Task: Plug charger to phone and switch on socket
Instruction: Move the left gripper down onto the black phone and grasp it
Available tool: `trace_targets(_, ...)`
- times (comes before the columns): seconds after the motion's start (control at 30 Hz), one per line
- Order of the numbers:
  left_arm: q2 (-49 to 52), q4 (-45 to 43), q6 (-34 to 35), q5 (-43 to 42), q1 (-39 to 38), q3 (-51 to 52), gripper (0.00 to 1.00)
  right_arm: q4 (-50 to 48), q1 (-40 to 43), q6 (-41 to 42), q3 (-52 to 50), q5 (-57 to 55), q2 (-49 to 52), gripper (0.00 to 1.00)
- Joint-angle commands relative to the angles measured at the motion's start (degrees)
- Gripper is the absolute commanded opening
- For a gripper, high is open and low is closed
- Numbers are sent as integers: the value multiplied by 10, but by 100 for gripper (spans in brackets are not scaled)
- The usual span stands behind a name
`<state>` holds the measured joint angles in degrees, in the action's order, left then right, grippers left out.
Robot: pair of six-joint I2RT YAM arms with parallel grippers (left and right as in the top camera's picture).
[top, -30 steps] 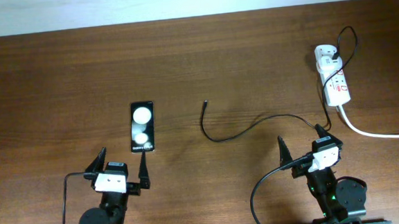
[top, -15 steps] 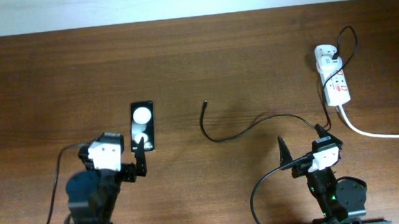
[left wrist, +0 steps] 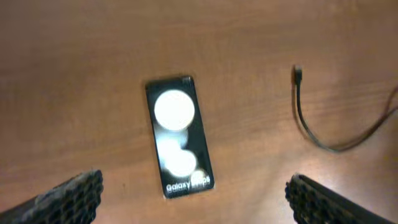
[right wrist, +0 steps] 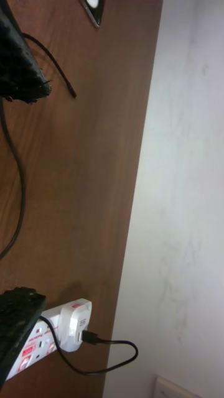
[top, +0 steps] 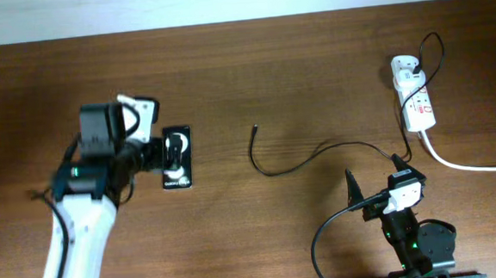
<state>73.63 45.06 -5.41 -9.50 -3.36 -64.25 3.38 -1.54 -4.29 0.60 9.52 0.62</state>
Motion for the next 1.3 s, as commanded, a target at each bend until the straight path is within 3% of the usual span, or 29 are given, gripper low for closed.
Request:
trace_targets(0.0, 91, 100, -31, -26, 1, -111, 99, 3, -3, 7, -3, 7, -4, 99)
trace_targets(0.07, 151, 172, -67, -86, 1, -182, 99, 3, -3, 7, -3, 7, -4, 99)
trace_targets(0.27, 168, 138, -66, -145, 0, -189, 99, 3, -3, 7, -3, 7, -4, 99)
trace_targets(0.33, 188, 104, -24, -147, 0, -189, 99, 3, -3, 7, -3, 7, -4, 99)
trace_targets(0.37, 203, 96, -2, -140, 0, -189, 100, 3, -3, 7, -3, 7, -4, 99)
trace_targets(0.43, 260, 95, 61, -49, 0, -189, 96, 3, -3, 7, -3, 7, -4, 99)
trace_targets(0.67, 381, 96, 123, 95, -29, -189, 99, 3, -3, 7, -3, 7, -4, 99)
trace_targets(0.87, 436, 94, 123, 95, -34, -189, 99, 3, -3, 7, -3, 7, -4, 99)
trace_targets(1.27, 448, 74, 152, 101, -51, -183, 97, 3, -3, 7, -3, 7, -4, 99)
